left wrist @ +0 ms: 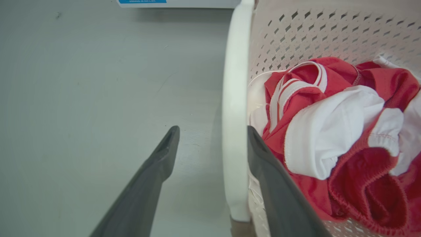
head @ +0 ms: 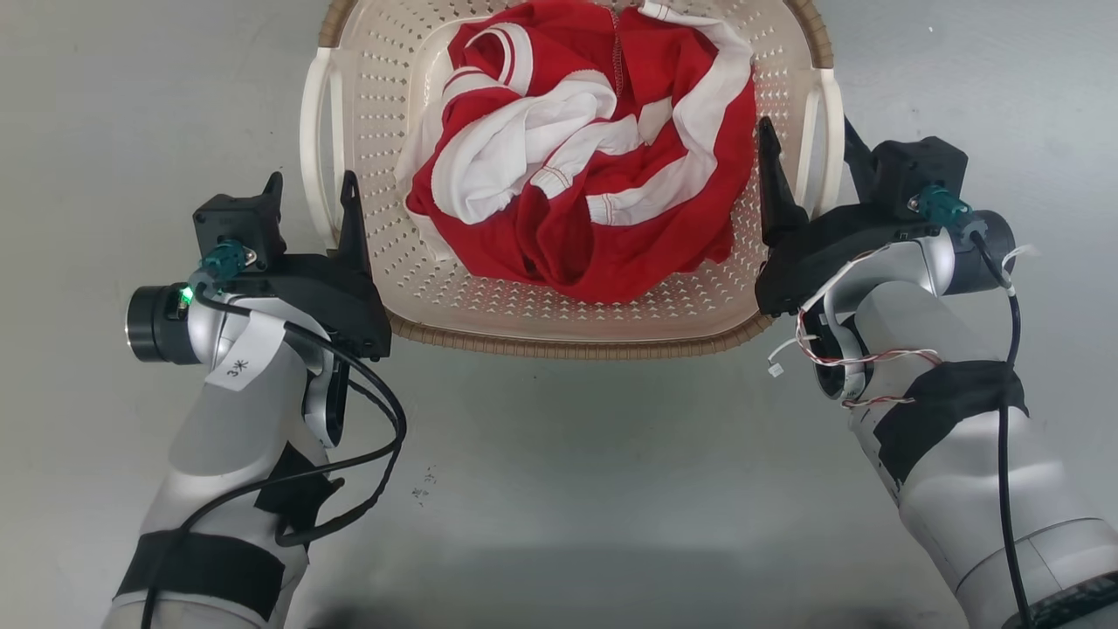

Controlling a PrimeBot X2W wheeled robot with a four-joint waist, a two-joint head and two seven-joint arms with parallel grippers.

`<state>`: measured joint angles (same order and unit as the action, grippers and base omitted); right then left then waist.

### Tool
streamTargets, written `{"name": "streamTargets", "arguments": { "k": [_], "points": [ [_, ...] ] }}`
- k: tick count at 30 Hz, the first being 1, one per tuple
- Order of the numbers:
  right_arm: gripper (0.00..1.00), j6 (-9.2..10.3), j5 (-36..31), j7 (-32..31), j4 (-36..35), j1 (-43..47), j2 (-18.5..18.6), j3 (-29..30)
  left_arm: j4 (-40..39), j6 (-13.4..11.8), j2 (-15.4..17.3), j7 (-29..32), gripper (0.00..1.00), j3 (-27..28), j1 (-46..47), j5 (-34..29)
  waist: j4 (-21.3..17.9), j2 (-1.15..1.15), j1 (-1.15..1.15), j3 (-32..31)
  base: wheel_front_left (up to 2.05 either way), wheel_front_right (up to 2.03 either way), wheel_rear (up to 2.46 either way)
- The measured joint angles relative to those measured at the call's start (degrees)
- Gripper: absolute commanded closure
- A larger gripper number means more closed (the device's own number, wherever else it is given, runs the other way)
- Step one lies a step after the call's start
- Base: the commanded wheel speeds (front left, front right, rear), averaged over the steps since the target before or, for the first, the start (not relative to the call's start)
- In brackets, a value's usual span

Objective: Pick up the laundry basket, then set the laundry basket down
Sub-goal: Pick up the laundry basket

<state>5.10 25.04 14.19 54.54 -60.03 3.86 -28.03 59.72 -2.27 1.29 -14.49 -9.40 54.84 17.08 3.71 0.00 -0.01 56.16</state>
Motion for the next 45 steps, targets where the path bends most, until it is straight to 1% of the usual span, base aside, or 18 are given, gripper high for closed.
{"name": "streamTargets", "arguments": {
  "k": [15,21,24,33,35,36,37,39,41,42,45],
  "points": [
    [0.00,0.98,4.8,-1.6,1.4,-0.9,0.0,-5.8,3.5,0.1,0.0,0.0,0.00,-3.4,1.6,2.8,-0.4,0.00,0.00,-0.7,0.00,0.00,0.00],
    [0.00,1.03,6.2,-2.0,1.6,-1.8,0.0,-7.2,4.5,0.1,0.0,0.1,0.00,-4.4,2.0,3.6,-0.6,0.00,0.01,-0.6,0.00,0.00,0.00],
    [0.00,1.46,7.3,-2.6,1.8,-1.8,0.0,-8.0,4.7,0.1,0.1,0.1,0.00,-5.1,2.6,4.1,-0.6,0.00,0.00,-0.6,0.00,0.00,0.00],
    [0.00,1.53,9.4,-3.1,2.4,-2.8,0.0,-10.1,5.5,0.1,0.1,0.3,0.00,-7.3,3.6,5.1,-1.0,0.00,0.01,-0.4,0.00,0.00,0.00],
    [0.02,1.54,9.9,-3.1,2.7,-2.9,0.0,-10.6,5.5,0.1,0.0,0.7,0.00,-7.7,3.8,5.3,-1.1,0.00,0.01,-0.4,0.00,0.00,0.00],
    [0.05,1.54,10.4,-3.3,2.8,-2.9,0.0,-10.8,5.6,0.1,0.0,0.8,0.01,-8.0,3.8,5.6,-1.1,0.00,0.00,-0.4,0.00,0.00,0.00],
    [0.07,1.65,10.7,-3.5,2.9,-2.9,0.0,-11.0,5.7,0.1,0.1,0.8,0.07,-8.1,3.8,6.0,-1.1,0.00,0.00,-0.4,0.00,0.00,0.00],
    [0.15,1.72,10.9,-3.5,3.0,-2.9,0.0,-11.4,5.9,0.0,0.1,0.8,0.15,-8.5,3.8,6.6,-1.2,0.00,0.00,-0.4,0.00,0.00,0.00],
    [0.19,1.79,11.4,-3.5,3.1,-2.9,0.0,-11.8,6.0,-0.1,0.1,0.8,0.22,-9.0,4.0,6.7,-1.3,0.00,0.00,-0.3,0.00,0.00,0.00],
    [0.21,1.79,11.6,-3.5,3.1,-2.9,0.0,-12.0,6.1,-0.2,0.1,0.8,0.29,-9.2,4.1,6.8,-1.4,0.00,0.01,-0.3,0.00,0.00,0.00],
    [0.33,1.96,12.2,-3.5,3.2,-2.9,0.0,-12.6,6.3,-0.2,0.2,0.8,0.41,-9.7,4.5,7.2,-1.5,0.00,0.01,-0.3,0.00,0.00,0.00]
  ]
}}
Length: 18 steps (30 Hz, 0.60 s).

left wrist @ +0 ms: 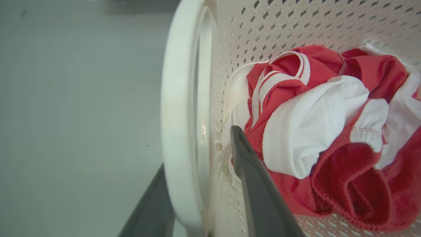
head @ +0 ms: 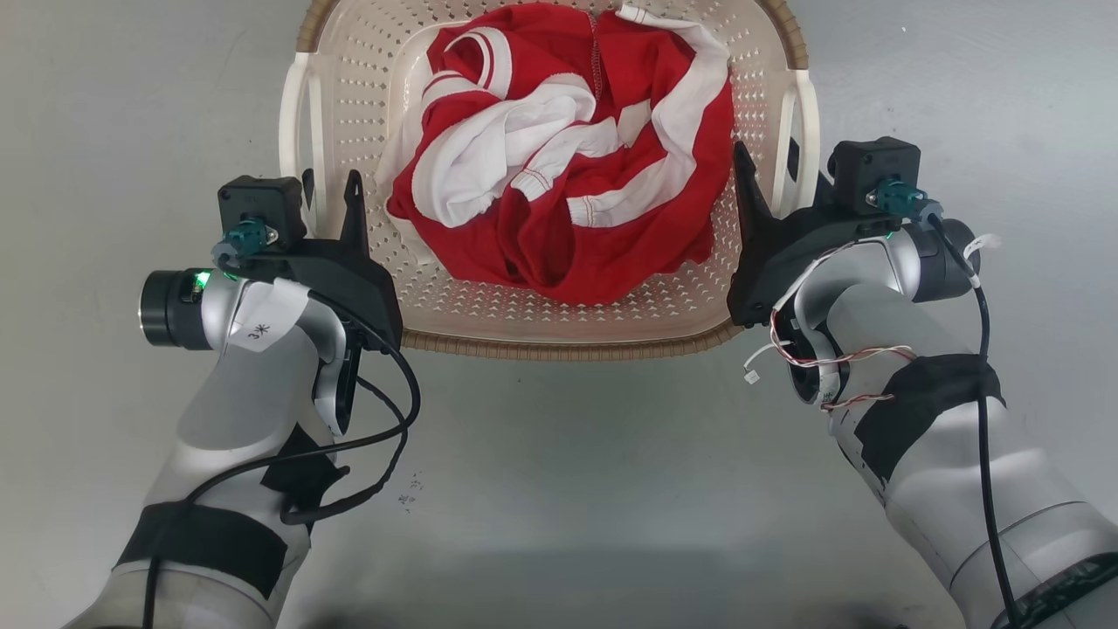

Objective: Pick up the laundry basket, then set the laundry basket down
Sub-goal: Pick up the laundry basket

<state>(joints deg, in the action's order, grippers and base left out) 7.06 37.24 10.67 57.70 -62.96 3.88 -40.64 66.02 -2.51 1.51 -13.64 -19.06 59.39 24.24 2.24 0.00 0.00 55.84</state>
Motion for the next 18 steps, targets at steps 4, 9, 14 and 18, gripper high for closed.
{"name": "streamTargets", "arguments": {
  "k": [4,9,14,18],
  "points": [
    [0.47,0.01,0.8,0.0,0.2,-0.1,0.0,-0.8,0.2,0.0,0.2,0.0,0.51,-0.5,0.1,0.5,-0.1,0.00,0.00,0.0,0.00,0.00,0.00],
    [0.59,0.16,2.1,0.0,0.6,-0.3,0.1,-1.7,0.4,-0.1,0.3,0.3,0.70,-1.5,0.1,1.0,-0.3,0.00,0.00,-0.2,0.00,0.00,0.00],
    [0.72,0.48,2.8,0.0,1.1,-0.6,0.5,-2.6,0.6,-0.5,0.4,0.5,1.00,-2.4,0.1,1.6,-0.4,0.00,0.00,-0.5,0.00,0.00,0.00],
    [0.89,0.52,3.5,0.0,1.6,-0.6,0.7,-3.3,0.6,-0.5,0.4,0.7,1.00,-3.4,0.1,3.0,-0.6,0.00,0.00,-0.9,0.00,0.00,0.00]
  ]
}}
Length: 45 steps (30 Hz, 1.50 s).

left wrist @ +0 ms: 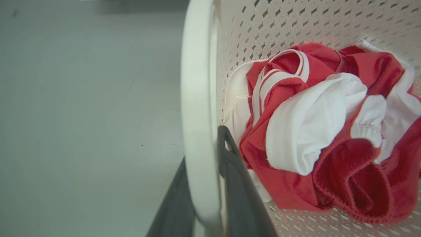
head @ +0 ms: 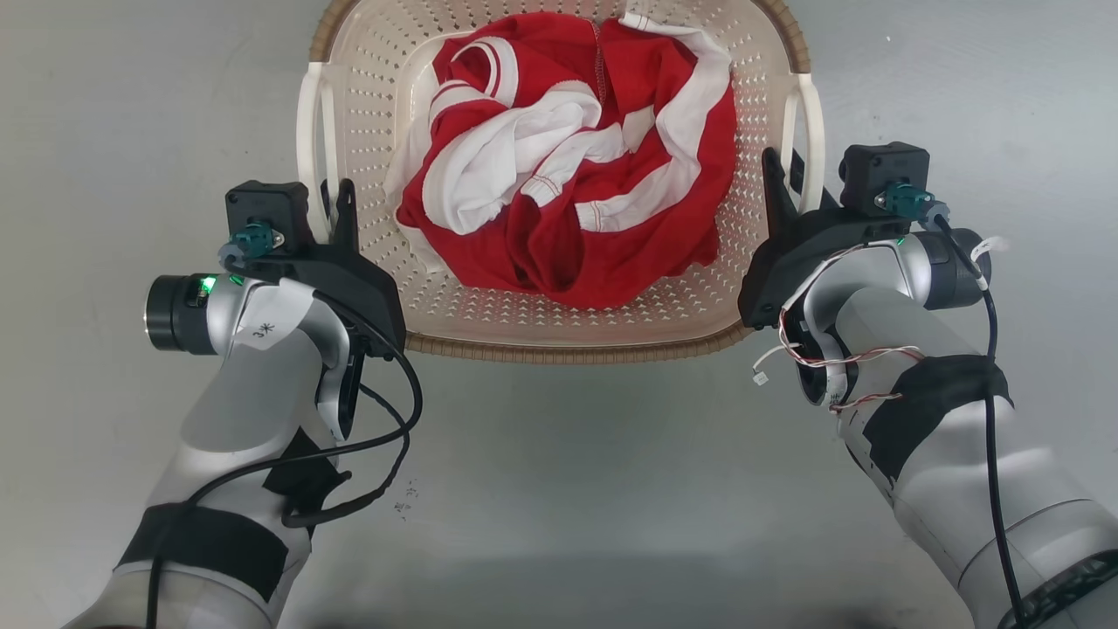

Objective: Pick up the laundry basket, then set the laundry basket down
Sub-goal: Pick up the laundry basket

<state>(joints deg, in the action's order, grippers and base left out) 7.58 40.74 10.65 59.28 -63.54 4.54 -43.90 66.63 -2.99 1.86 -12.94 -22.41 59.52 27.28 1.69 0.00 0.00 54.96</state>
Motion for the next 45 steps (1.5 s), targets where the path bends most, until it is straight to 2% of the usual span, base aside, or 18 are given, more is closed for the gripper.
{"name": "streamTargets", "arguments": {
  "k": [2,24,45],
  "points": [
    [1.00,0.03,0.8,0.0,0.3,0.0,0.1,-0.6,0.1,0.0,0.0,0.1,1.00,-0.8,-0.1,0.5,-0.1,-0.01,0.00,-0.5,0.00,0.00,0.00],
    [1.00,0.07,5.8,-0.3,2.3,4.5,0.1,-5.2,0.1,-0.5,0.0,1.3,1.00,-6.4,-5.4,5.2,-0.4,0.00,0.01,-8.3,0.00,0.00,0.00],
    [1.00,0.05,11.1,-2.3,3.6,18.1,-0.5,-9.6,-0.4,-0.6,0.0,3.9,1.00,-13.0,-17.9,11.2,0.7,0.00,0.00,-21.7,0.00,0.00,0.00]
  ]
}}
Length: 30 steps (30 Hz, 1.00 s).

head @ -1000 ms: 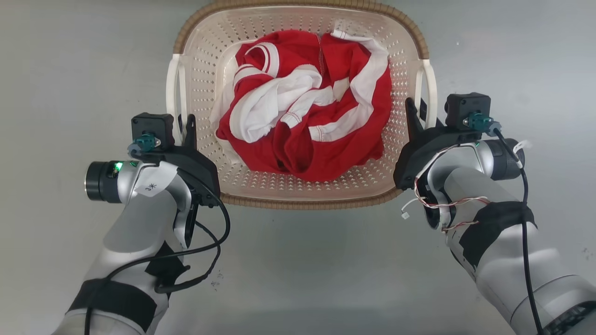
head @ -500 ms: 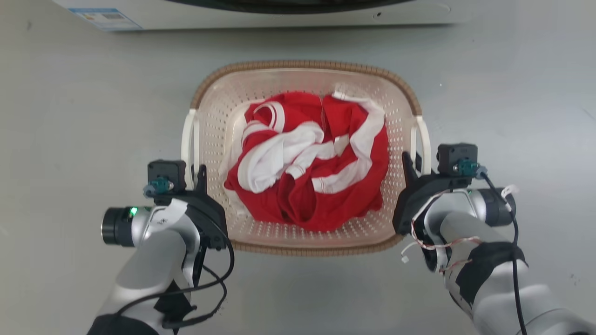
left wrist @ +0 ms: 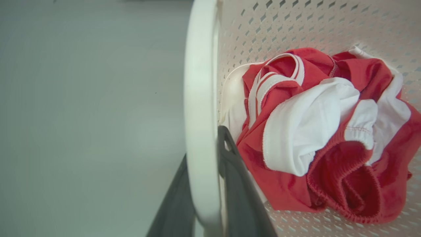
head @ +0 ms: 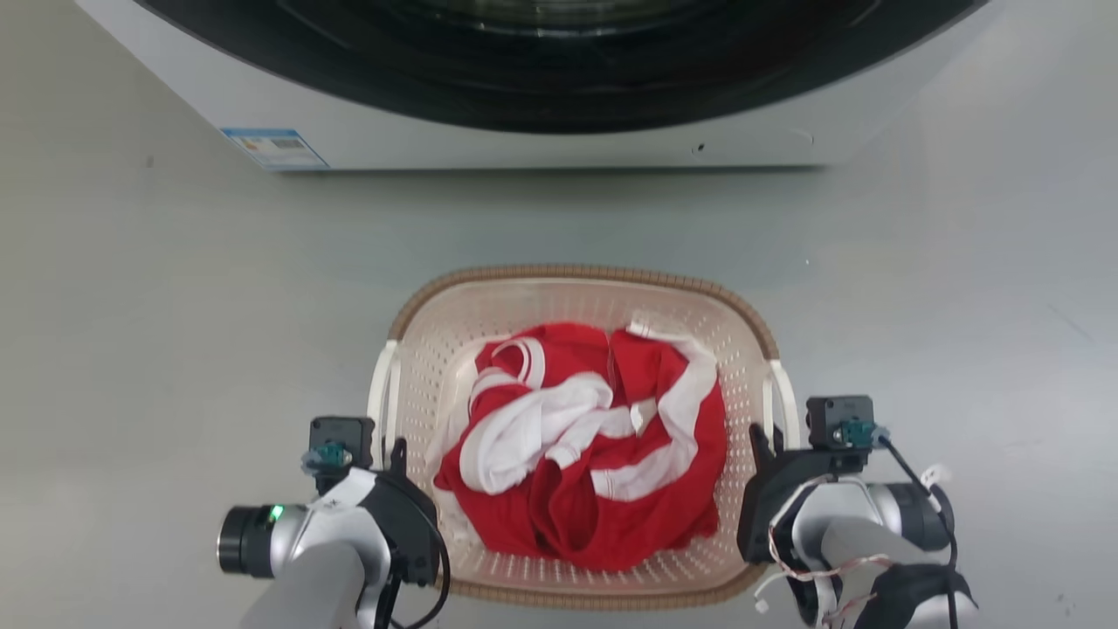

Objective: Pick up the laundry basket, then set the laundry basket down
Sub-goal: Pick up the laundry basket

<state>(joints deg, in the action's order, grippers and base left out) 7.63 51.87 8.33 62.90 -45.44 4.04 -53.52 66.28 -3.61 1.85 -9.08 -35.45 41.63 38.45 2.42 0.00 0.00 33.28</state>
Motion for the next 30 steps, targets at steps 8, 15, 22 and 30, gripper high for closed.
{"name": "streamTargets", "arguments": {
  "k": [8,15,22,30],
  "points": [
    [1.00,0.01,2.5,-1.6,-0.6,5.2,-0.1,-1.9,0.2,0.0,0.0,1.7,1.00,-2.0,-4.7,1.4,0.7,0.00,0.00,-6.1,0.00,0.00,0.00],
    [1.00,0.01,4.7,-4.0,-1.3,9.2,-0.1,-3.6,0.4,-0.3,0.1,3.5,1.00,-3.6,-8.7,3.4,1.0,0.00,-0.01,-11.7,0.00,0.00,0.00],
    [1.00,0.01,7.0,-6.6,-1.8,14.2,-0.1,-5.5,0.1,-0.4,0.3,5.5,1.00,-5.8,-13.9,4.8,1.2,0.01,-0.01,-17.5,0.00,0.00,0.00],
    [1.00,0.02,9.8,-9.4,-2.5,20.1,-0.1,-7.2,0.1,-0.5,0.4,7.6,1.00,-7.7,-19.4,6.9,1.1,0.01,-0.02,-24.1,0.00,0.00,0.00]
  ]
}}
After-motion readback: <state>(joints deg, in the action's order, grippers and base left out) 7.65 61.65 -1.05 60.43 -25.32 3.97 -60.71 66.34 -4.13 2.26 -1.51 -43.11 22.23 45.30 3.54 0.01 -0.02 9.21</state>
